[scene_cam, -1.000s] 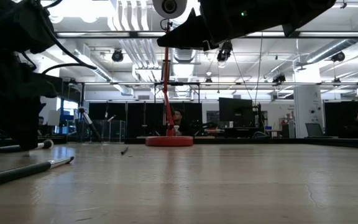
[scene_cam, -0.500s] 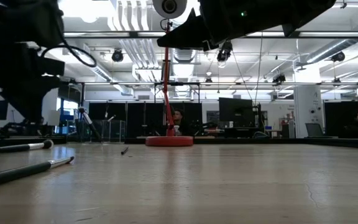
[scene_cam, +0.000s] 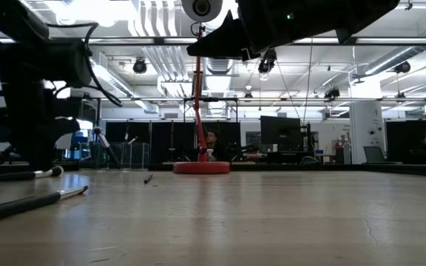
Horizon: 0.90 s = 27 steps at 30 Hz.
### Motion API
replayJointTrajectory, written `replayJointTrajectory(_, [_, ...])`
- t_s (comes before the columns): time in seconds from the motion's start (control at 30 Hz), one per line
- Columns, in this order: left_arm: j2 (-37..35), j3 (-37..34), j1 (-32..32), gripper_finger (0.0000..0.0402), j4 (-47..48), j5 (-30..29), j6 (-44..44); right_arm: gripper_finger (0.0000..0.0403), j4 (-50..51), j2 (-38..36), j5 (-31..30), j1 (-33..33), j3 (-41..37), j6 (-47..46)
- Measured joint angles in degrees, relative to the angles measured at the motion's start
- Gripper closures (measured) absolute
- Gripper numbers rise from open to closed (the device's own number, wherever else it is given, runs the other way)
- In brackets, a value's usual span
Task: Pick & Place Makeup Supplies
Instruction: Put the makeup brush into the transparent organizer
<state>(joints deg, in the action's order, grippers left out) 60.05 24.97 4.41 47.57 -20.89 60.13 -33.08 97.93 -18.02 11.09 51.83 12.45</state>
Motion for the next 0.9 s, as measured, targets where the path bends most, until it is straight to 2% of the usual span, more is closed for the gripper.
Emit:
replayJointTrajectory(0.27, [-0.2, -3.7, 0.9, 0.0293, -3.5, -0.3, -0.8, 0.0394, 0.0, 0.0, 0.0, 0.0, 0.0, 0.0])
replayJointTrajectory(0.57, [-0.1, -6.4, 1.2, 0.0297, -10.1, -0.9, -6.2, 0.0394, 0.0, 0.0, 0.0, 0.0, 0.0, 0.0])
replayJointTrajectory(0.67, [-0.1, -6.4, 1.2, 0.0316, -11.0, -0.8, -7.7, 0.0394, 0.0, 0.0, 0.0, 0.0, 0.0, 0.0])
replayJointTrajectory(0.83, [-0.1, -6.2, 1.2, 0.0371, -13.9, -1.1, -11.1, 0.0394, 0.0, 0.0, 0.0, 0.0, 0.0, 0.0])
replayJointTrajectory(0.9, [-0.2, -5.4, 1.1, 0.0371, -15.3, -2.1, -12.6, 0.0394, 0.0, 0.0, 0.0, 0.0, 0.0, 0.0])
